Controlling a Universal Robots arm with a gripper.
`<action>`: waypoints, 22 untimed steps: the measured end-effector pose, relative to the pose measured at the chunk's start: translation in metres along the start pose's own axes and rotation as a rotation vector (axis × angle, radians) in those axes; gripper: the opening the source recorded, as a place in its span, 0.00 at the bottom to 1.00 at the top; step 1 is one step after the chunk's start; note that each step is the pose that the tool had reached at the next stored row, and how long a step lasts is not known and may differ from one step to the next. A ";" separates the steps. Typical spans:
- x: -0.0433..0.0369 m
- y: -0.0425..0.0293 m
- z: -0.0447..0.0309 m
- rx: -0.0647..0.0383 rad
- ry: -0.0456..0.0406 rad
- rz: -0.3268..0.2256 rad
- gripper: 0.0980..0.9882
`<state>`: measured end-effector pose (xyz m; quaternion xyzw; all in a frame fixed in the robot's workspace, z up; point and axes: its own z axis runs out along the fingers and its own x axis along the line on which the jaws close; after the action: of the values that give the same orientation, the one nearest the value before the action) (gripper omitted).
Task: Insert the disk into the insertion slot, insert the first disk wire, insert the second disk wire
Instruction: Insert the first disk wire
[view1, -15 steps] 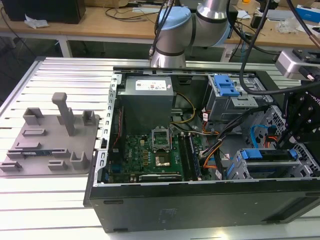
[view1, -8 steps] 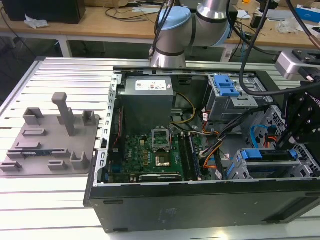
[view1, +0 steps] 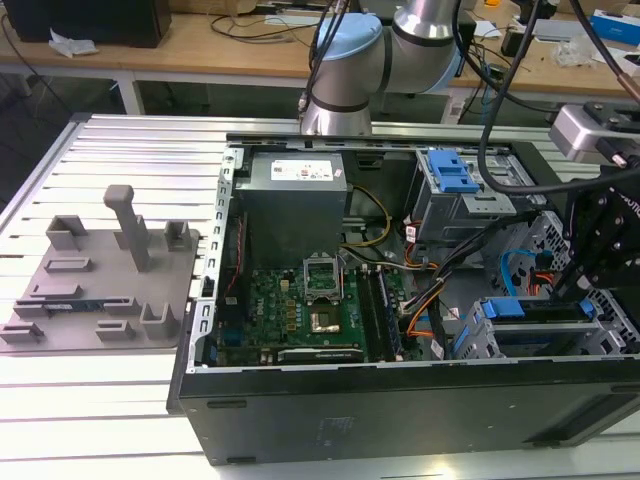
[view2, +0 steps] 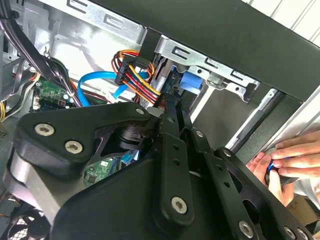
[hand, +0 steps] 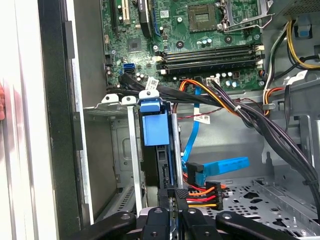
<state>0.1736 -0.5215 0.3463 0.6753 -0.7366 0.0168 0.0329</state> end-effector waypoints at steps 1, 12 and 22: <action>0.0000 0.0000 0.0003 0.000 0.0000 0.000 0.07; 0.0004 -0.0001 0.0026 0.000 0.0000 0.000 0.07; 0.0007 0.0000 0.0038 0.000 0.0006 -0.003 0.07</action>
<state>0.1735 -0.5224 0.3426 0.6766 -0.7354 0.0170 0.0331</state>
